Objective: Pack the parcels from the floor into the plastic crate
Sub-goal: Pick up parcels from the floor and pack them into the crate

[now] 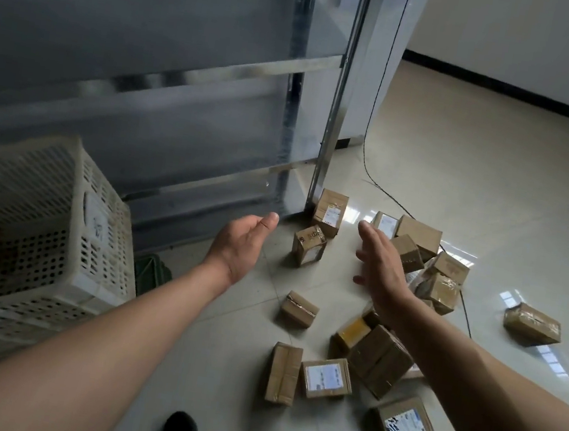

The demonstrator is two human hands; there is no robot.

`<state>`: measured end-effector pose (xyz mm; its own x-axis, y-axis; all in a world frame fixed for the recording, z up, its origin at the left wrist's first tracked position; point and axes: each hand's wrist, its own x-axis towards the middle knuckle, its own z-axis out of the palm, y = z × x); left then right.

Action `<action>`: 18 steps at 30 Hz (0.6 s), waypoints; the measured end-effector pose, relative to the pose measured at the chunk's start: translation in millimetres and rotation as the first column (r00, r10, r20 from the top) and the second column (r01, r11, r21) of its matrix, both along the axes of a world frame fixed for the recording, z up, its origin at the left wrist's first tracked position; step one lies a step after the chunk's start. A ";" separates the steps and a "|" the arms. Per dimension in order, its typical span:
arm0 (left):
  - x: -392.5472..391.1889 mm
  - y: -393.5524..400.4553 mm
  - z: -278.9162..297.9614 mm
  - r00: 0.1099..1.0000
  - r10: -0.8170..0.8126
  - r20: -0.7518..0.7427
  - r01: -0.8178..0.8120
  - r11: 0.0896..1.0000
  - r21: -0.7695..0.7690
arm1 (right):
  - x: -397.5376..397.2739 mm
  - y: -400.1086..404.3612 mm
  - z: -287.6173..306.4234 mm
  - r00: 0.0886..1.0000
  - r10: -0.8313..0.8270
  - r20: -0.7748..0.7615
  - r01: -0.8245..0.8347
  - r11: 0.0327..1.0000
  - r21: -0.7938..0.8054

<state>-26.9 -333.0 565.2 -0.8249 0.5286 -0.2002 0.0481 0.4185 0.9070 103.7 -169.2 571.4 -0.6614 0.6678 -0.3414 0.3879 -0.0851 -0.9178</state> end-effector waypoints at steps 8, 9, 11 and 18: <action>-4.5 17.2 -28.0 0.999 -0.035 0.011 0.037 0.993 -0.115 | 3.5 16.7 -34.6 0.996 -0.013 0.084 0.017 0.999 -0.047; -7.9 18.4 -34.7 0.999 -0.036 0.018 0.038 0.992 -0.118 | 2.0 17.6 -40.4 0.995 -0.005 0.096 0.010 0.999 -0.051; -12.2 21.1 -47.9 0.998 -0.044 0.043 0.049 0.991 -0.125 | -1.6 20.8 -50.4 0.993 -0.002 0.119 0.008 0.999 -0.052; -14.8 30.7 -101.1 0.985 -0.074 0.159 0.101 0.980 -0.170 | -7.8 27.4 -103.1 0.984 -0.049 0.171 0.067 0.992 -0.106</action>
